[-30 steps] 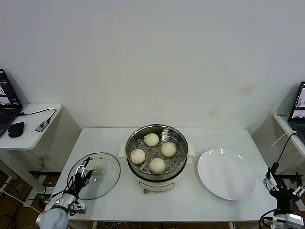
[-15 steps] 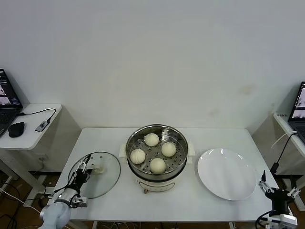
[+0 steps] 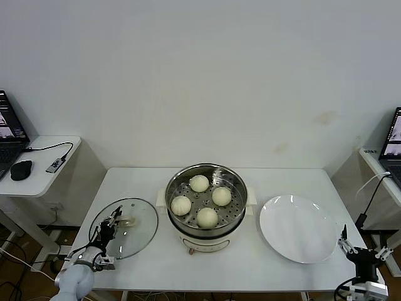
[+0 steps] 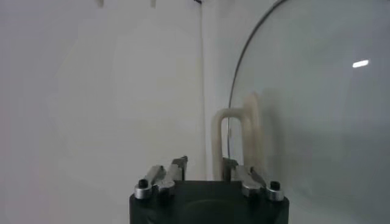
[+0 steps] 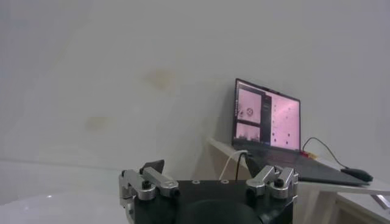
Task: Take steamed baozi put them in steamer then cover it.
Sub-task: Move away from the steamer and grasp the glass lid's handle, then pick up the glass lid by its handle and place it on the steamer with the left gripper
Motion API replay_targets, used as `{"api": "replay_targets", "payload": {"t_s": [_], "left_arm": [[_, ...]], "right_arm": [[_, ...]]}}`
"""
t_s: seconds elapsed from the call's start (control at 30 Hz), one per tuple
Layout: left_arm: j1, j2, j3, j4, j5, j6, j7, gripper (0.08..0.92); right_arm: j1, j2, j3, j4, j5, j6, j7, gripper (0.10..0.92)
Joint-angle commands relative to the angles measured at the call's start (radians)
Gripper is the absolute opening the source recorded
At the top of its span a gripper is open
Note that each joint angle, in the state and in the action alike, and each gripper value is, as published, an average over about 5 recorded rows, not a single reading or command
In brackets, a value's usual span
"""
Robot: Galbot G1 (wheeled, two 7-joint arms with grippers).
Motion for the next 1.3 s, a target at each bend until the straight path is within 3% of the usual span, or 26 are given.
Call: {"api": "replay_targets", "payload": {"t_s": [0.03,0.13,0.3,0.47,0.7,0.87,1.1,1.3], "left_arm": [[-0.002,-0.008,-0.005,0.021,-0.020,-0.014,-0.041,0.238],[0.016,-0.013,-0.019,-0.007,-0.029,-0.026,-0.071,0.167],[0.076,0.011,-0.051,-0.146,-0.054,-0.025,-0.070,0.146],[0.142,0.071,-0.088,-0.309,-0.127,-0.002,-0.015,0.146],[0.243,0.209,-0.172,-0.509,-0.275,0.038,0.090,0.146],[0.274,0.286,-0.193,-0.635,-0.366,0.130,0.167,0.146],[0.212,0.361,-0.056,-0.781,-0.435,0.353,0.232,0.146],[0.026,0.363,0.254,-0.823,-0.425,0.494,0.271,0.146]], "right_arm": [[-0.004,-0.001,-0.002,0.001,-0.001,0.002,0.001,0.823],[-0.007,-0.003,-0.005,0.005,-0.002,0.003,0.001,0.823],[-0.021,-0.017,-0.005,0.025,0.009,-0.008,0.001,0.823],[-0.029,-0.033,-0.003,0.044,0.018,-0.019,-0.005,0.823],[-0.038,-0.046,-0.004,0.059,0.026,-0.018,-0.014,0.823],[-0.059,-0.041,-0.028,0.061,0.013,-0.008,-0.016,0.823],[-0.093,-0.040,-0.070,0.054,-0.048,0.013,-0.013,0.823],[-0.074,-0.016,-0.091,0.037,-0.093,0.020,-0.019,0.823]]}}
